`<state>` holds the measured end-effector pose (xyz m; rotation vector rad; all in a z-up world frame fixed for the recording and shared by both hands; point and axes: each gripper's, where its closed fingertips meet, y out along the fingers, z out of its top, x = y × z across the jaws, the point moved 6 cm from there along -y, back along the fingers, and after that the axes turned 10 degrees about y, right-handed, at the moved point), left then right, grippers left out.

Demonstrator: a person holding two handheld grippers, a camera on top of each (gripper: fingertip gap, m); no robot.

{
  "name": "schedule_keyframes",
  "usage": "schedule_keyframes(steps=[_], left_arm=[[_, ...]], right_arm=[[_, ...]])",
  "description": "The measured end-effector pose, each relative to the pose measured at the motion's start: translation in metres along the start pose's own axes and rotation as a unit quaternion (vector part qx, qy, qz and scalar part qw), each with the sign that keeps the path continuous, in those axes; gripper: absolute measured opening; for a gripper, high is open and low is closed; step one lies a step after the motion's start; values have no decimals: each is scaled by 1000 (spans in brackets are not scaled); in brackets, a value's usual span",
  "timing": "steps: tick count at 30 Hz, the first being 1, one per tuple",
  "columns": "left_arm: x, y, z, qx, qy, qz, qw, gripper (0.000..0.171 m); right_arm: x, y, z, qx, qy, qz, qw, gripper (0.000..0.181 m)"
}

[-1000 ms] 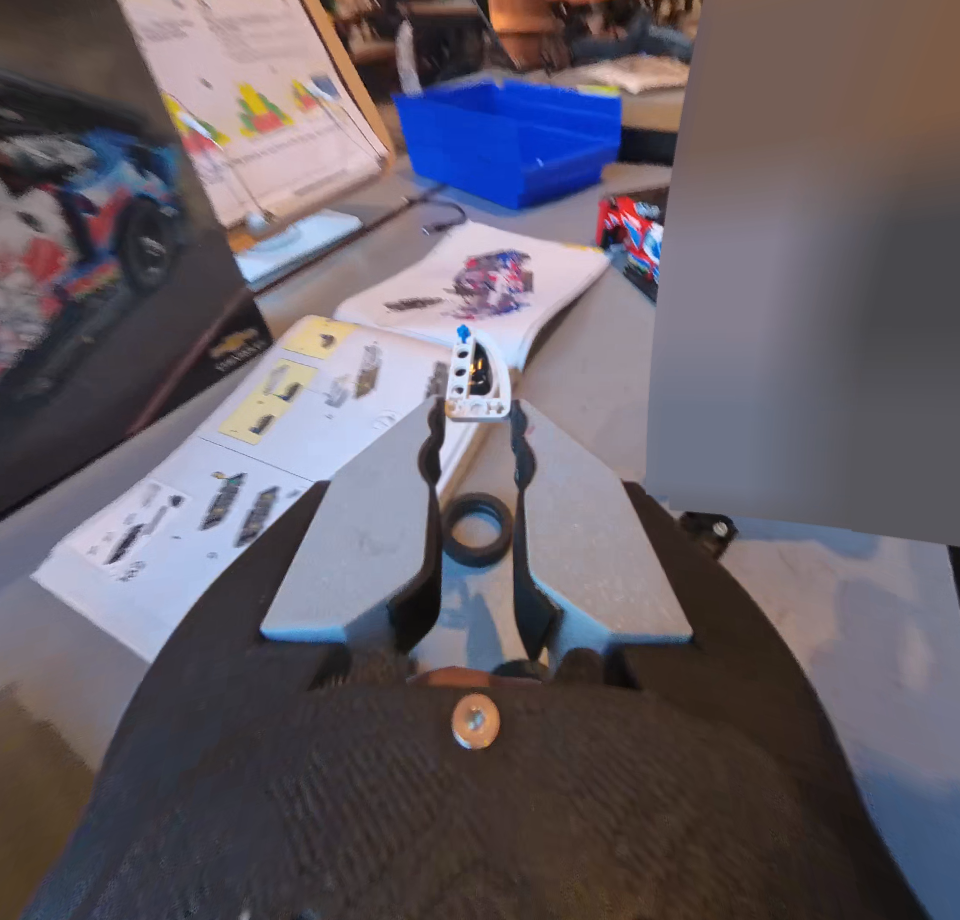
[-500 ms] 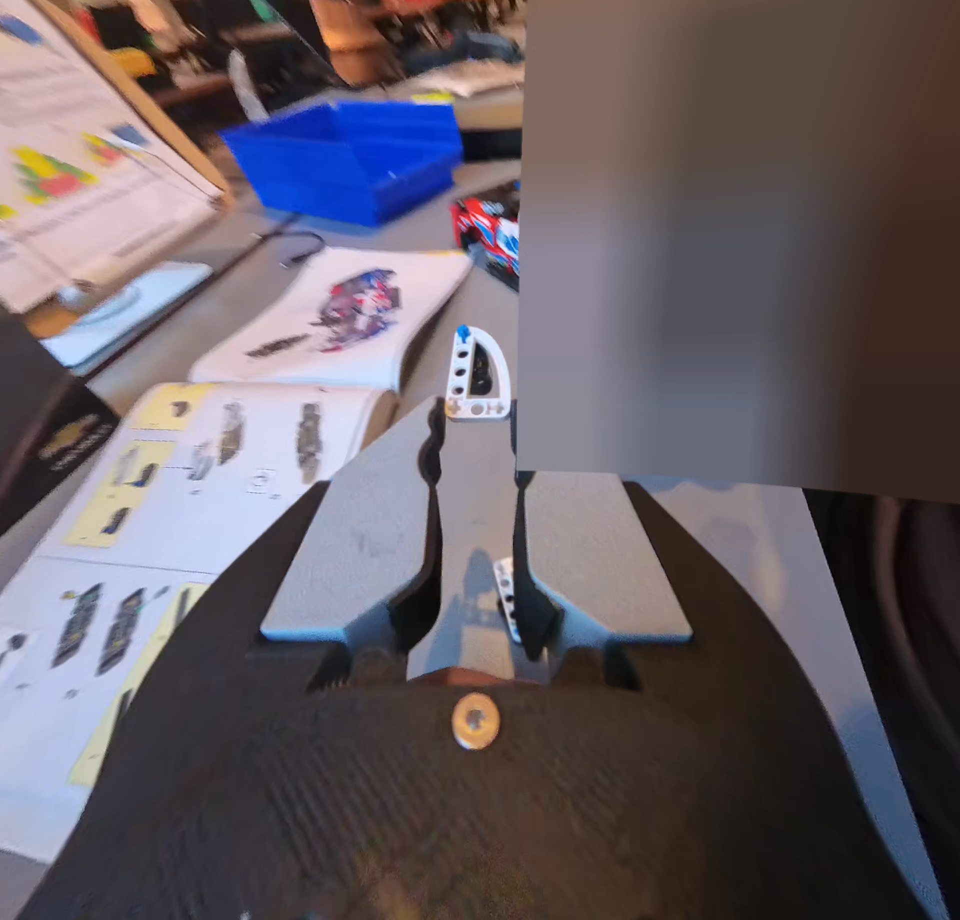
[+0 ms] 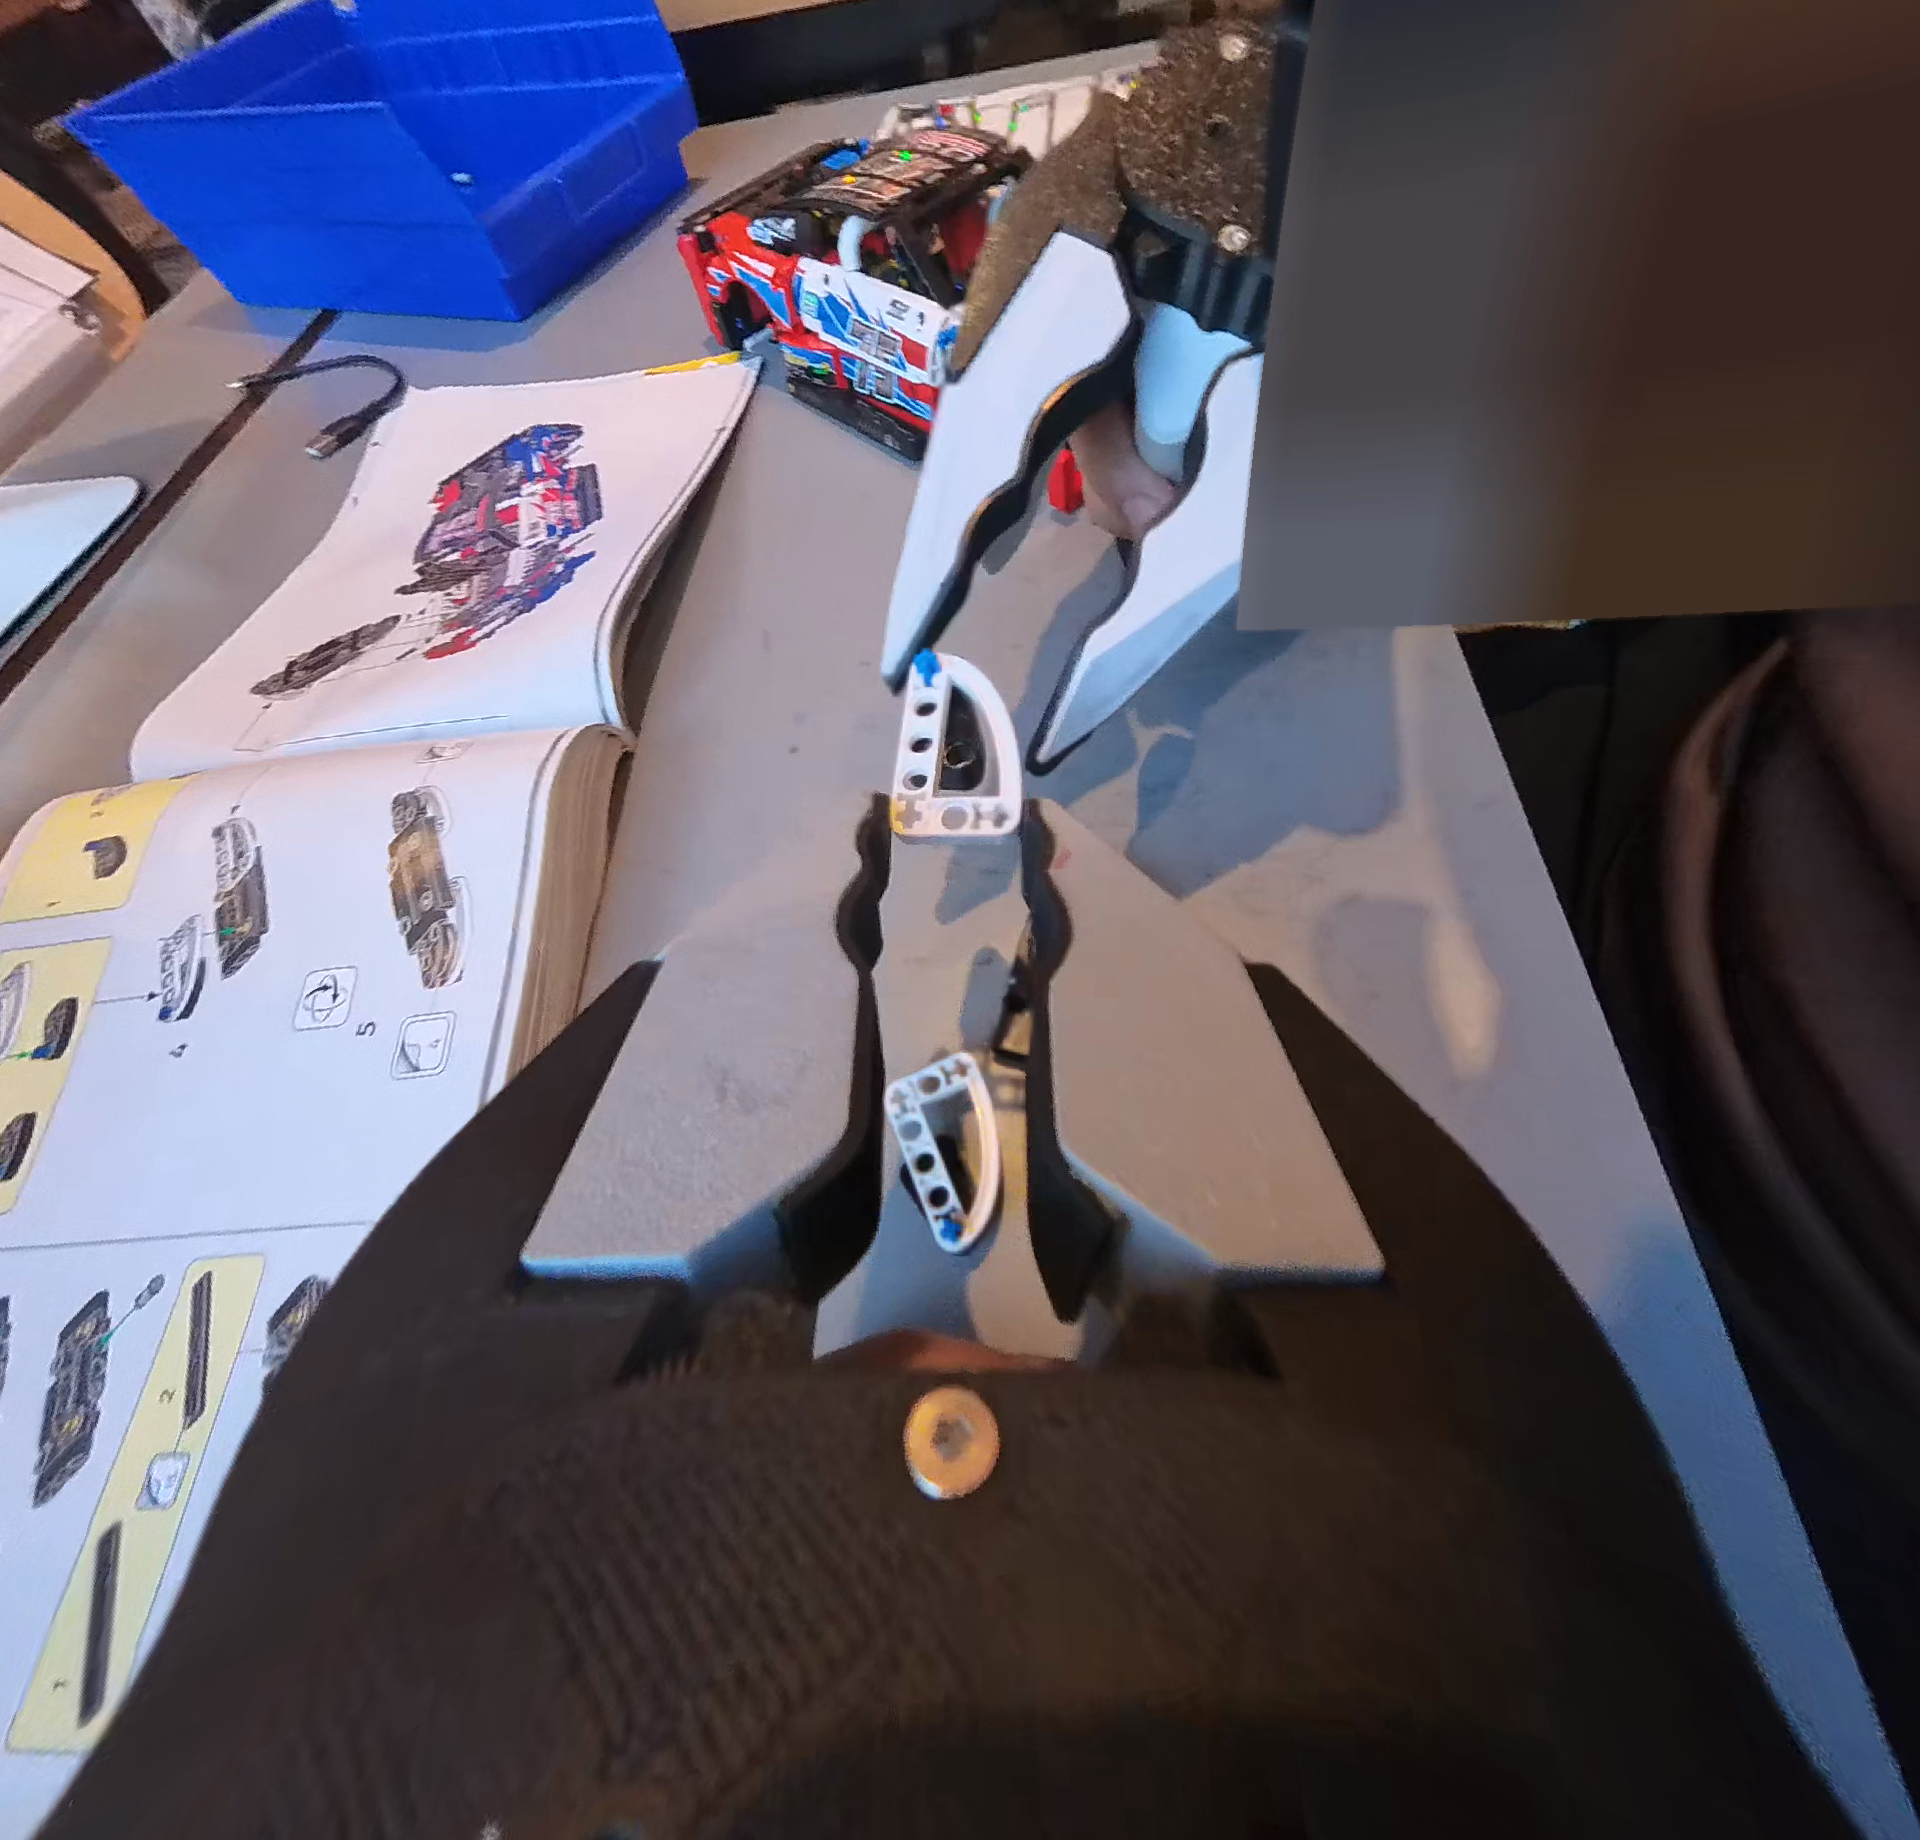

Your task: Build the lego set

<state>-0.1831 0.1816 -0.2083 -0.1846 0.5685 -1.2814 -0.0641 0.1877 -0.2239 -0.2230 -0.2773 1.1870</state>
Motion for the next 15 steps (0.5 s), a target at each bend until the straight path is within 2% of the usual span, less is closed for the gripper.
schedule_keyframes(steps=[6,15], left_arm=[[13,6,1,-12,45,-23,999,22],[19,9,1,-18,58,-32,998,22]], right_arm=[[-6,2,-2,-10,-16,13,1000,32],[-11,4,-3,-19,-35,16,999,32]])
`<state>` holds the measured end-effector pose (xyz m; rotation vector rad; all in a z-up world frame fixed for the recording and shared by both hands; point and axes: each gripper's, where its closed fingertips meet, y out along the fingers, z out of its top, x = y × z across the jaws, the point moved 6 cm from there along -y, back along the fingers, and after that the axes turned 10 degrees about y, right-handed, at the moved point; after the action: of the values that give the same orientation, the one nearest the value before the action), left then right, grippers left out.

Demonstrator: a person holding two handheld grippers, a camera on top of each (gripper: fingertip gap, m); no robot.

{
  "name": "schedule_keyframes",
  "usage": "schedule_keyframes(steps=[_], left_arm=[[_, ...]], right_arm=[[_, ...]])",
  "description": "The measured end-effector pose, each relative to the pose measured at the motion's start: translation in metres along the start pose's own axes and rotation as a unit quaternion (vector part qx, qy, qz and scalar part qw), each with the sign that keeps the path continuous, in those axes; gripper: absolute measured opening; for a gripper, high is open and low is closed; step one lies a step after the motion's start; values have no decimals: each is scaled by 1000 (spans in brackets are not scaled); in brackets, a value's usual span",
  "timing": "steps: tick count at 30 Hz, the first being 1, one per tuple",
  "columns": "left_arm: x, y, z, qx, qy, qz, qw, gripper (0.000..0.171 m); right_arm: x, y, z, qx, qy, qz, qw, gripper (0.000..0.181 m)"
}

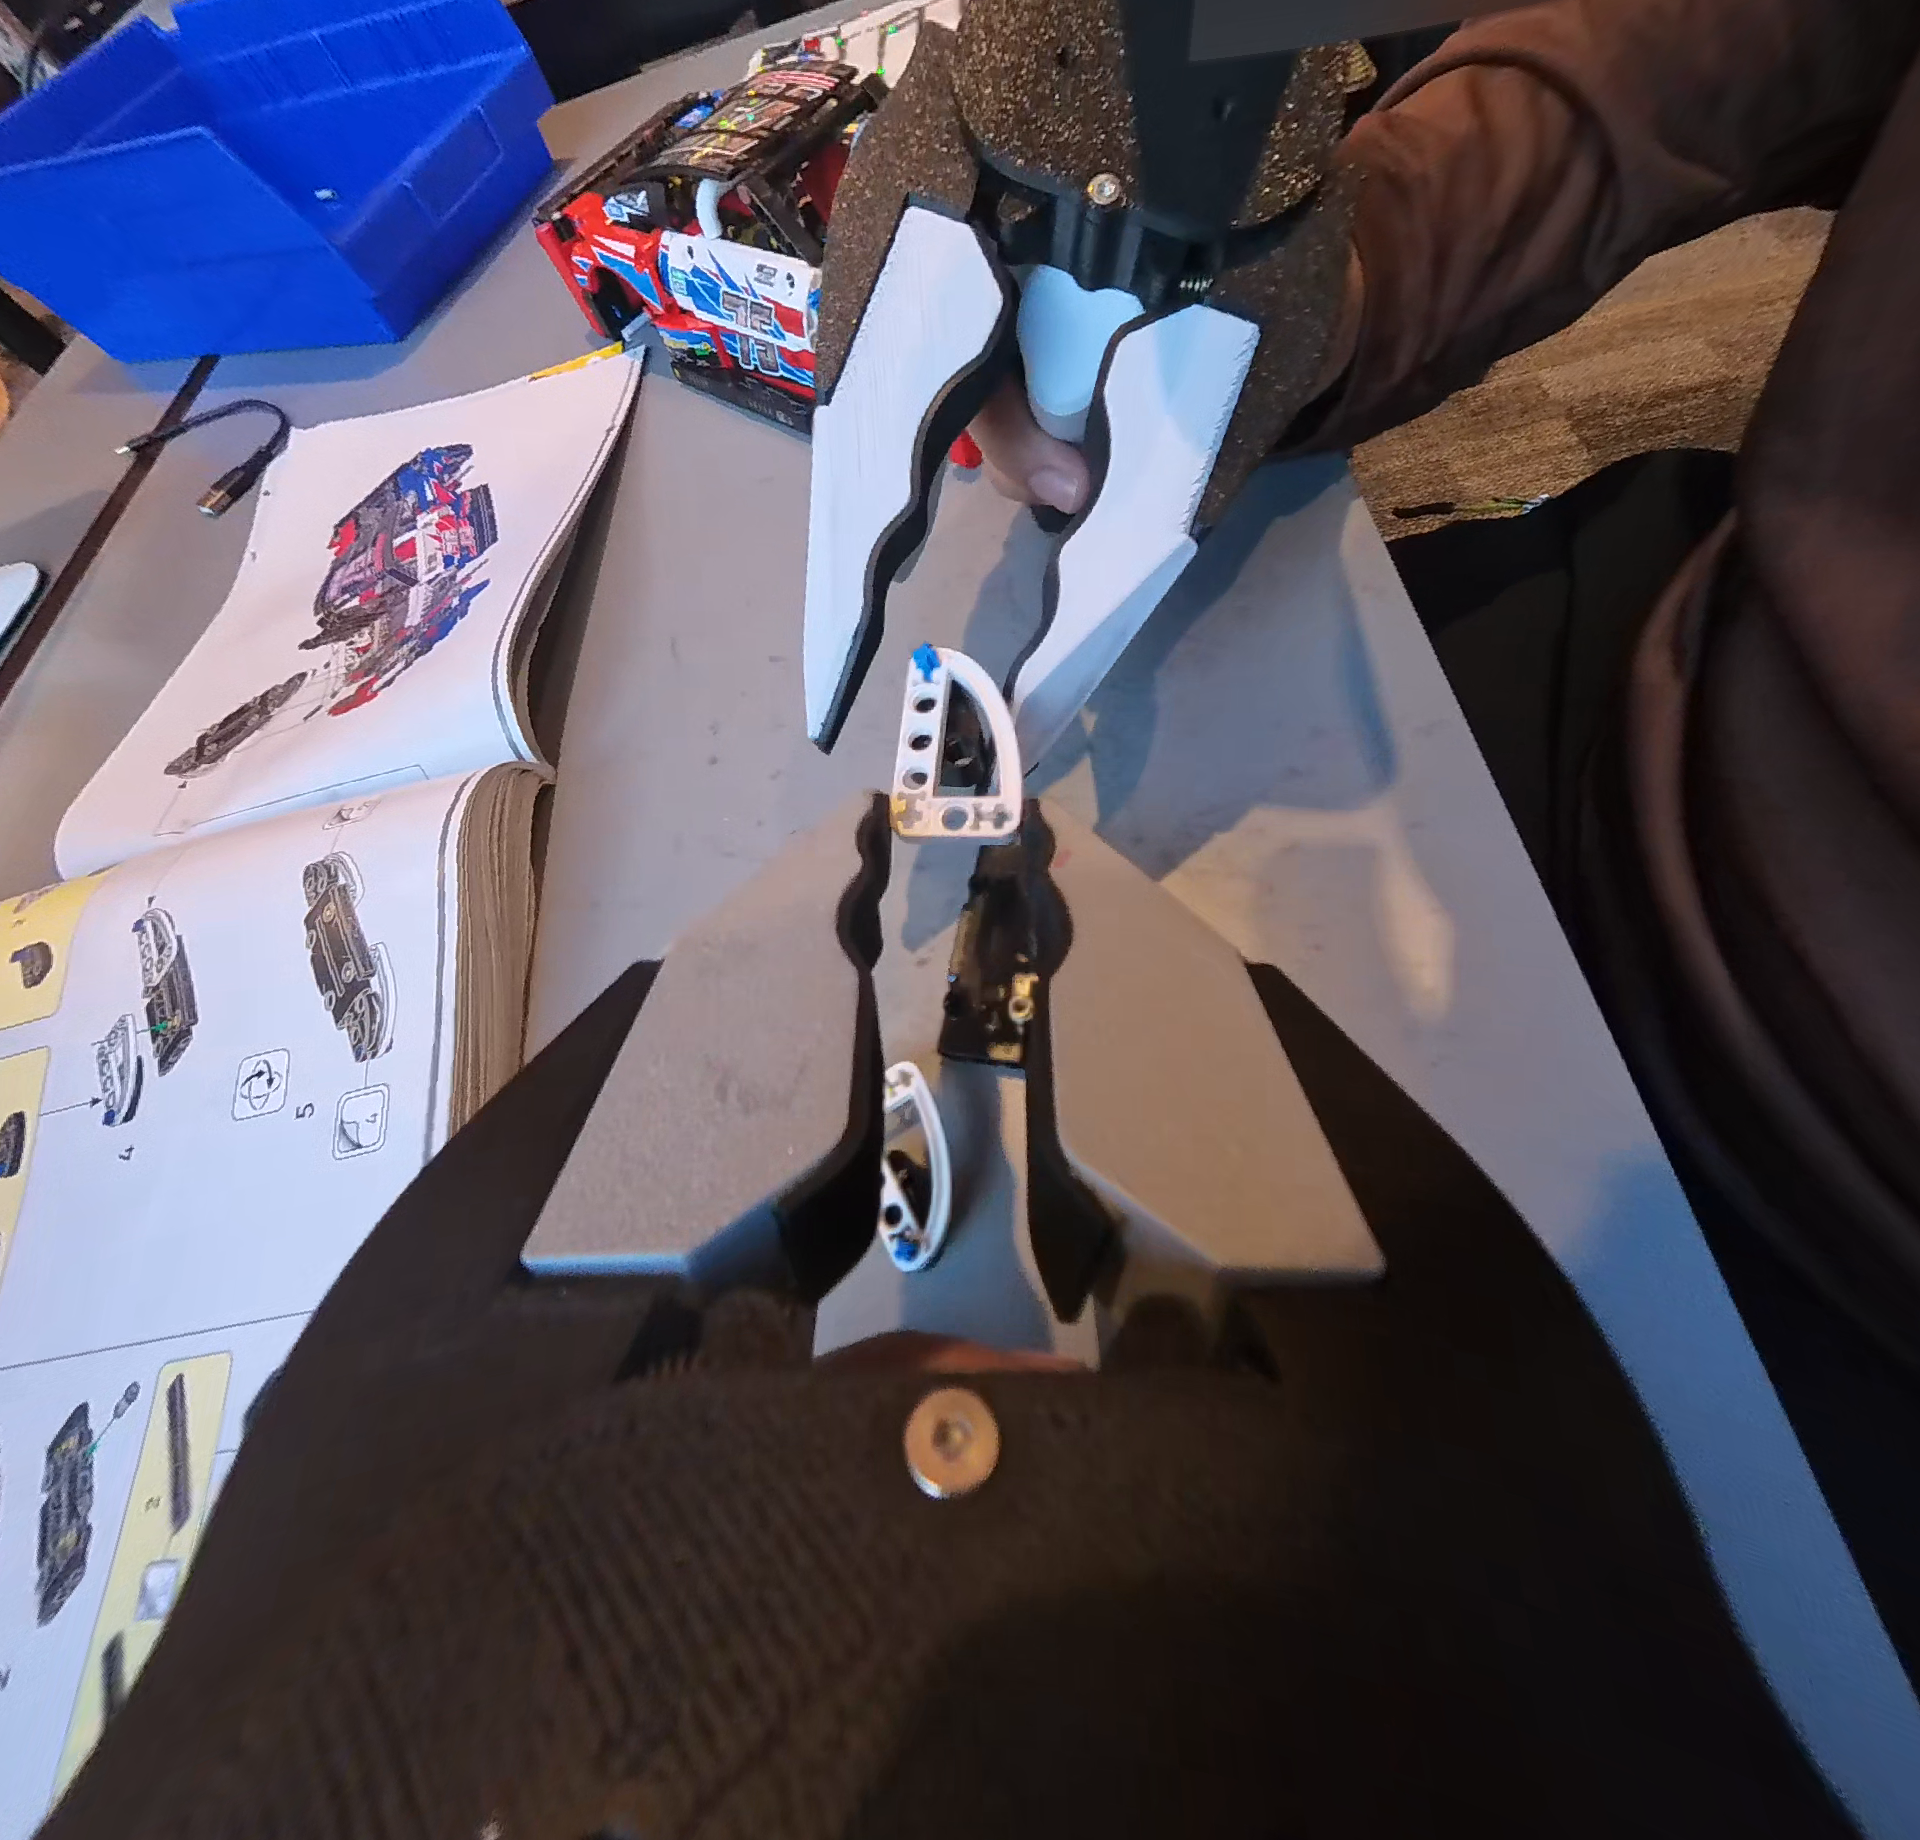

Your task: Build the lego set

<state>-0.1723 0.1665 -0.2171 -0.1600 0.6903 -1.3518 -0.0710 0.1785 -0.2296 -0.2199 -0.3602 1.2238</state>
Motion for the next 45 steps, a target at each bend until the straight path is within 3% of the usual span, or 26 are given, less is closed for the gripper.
schedule_keyframes(steps=[3,13,27,33,45], left_arm=[[-10,-2,-6,-19,-15,34,999,22],[-22,-10,-5,4,-51,68,996,22],[-27,-5,-18,6,-68,61,996,22],[-32,-11,-9,57,-88,63,993,22],[-40,-15,-13,61,-105,90,989,22]], right_arm=[[3,-2,1,9,7,-6,1000,31],[4,-3,2,12,19,-3,1000,31],[6,-4,2,17,37,14,999,31],[6,-4,2,18,40,20,999,31],[9,-6,4,27,49,14,998,30]])
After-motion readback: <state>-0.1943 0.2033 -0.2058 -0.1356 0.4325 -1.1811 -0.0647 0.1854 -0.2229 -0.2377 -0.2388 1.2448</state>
